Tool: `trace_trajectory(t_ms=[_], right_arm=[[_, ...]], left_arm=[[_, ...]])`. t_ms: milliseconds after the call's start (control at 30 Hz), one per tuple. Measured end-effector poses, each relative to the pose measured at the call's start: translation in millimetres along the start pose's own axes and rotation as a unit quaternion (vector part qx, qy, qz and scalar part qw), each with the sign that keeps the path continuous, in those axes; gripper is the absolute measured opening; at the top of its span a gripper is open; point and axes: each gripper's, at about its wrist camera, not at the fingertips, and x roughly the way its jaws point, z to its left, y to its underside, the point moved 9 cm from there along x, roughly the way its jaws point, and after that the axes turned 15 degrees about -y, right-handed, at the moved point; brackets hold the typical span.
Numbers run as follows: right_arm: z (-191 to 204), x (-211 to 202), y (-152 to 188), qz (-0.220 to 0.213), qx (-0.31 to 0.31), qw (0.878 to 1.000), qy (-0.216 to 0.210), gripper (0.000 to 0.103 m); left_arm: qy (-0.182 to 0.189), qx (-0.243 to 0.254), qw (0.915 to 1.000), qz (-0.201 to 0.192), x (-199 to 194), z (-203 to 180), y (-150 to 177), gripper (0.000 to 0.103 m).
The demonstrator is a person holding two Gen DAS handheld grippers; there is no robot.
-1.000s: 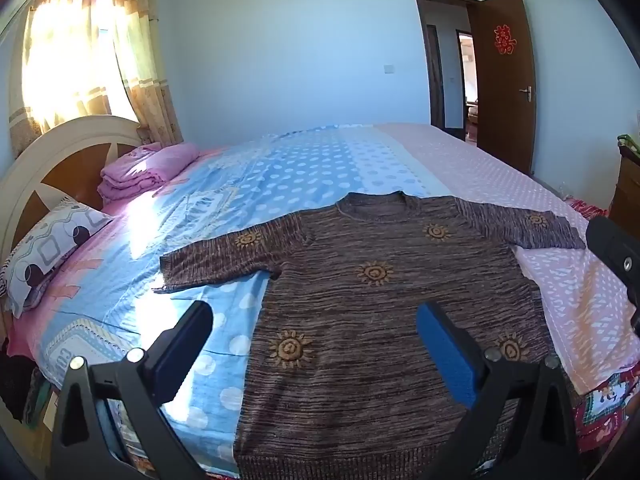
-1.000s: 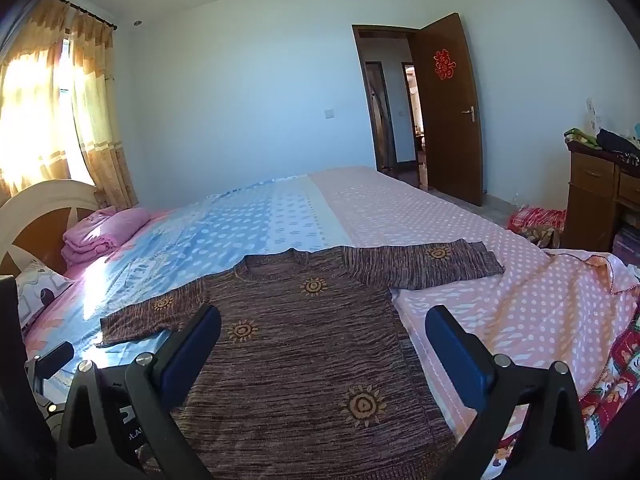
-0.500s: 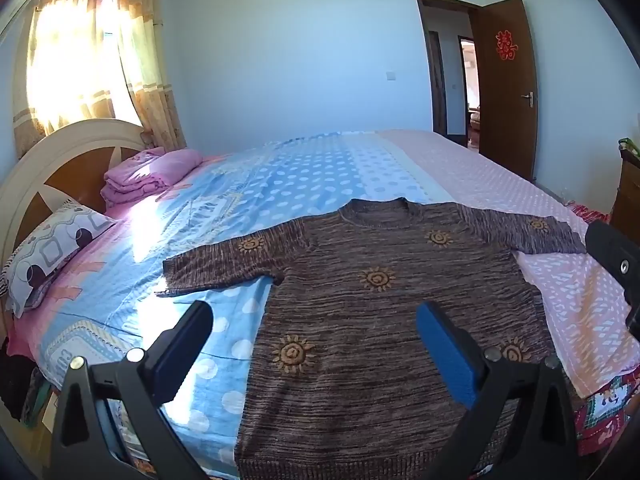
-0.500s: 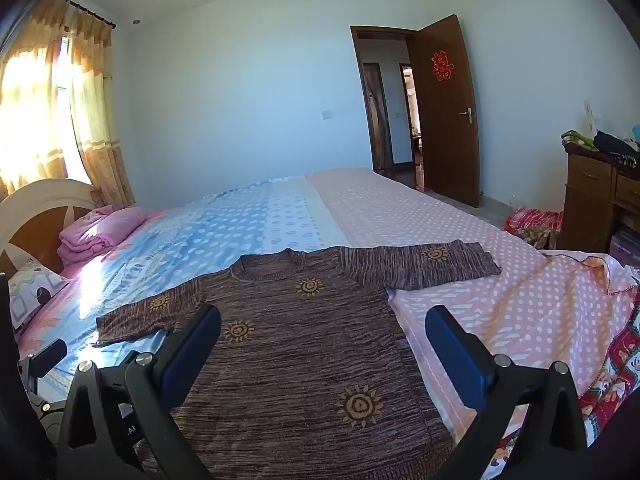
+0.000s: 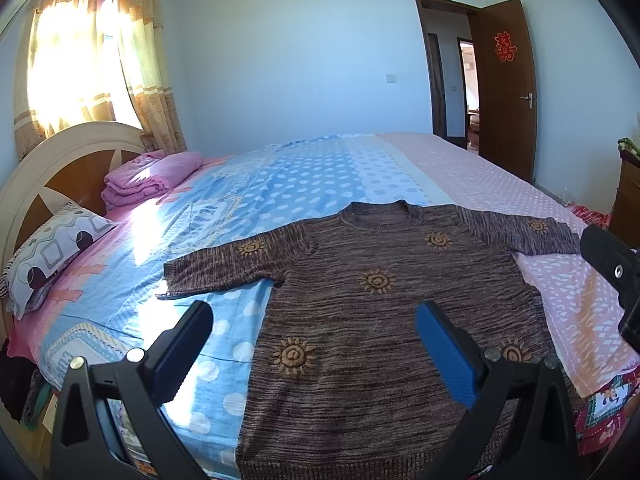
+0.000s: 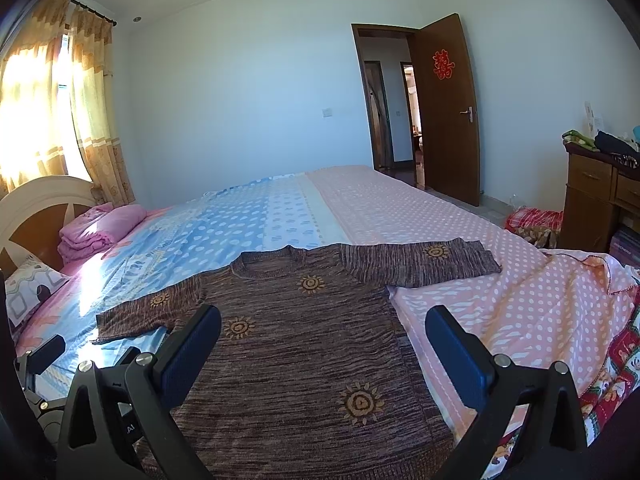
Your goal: Fold small clothes
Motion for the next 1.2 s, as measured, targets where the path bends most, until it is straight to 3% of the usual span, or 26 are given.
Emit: trace_trajectory(t_ms=[1200], right_arm=[[0.2,0.9,2.2,0.005,-0.003,1.000,0.008,0.102]], left_arm=[[0.016,-0.012,0.9994,0.026,4.9,-0.8,4.5,0.103]])
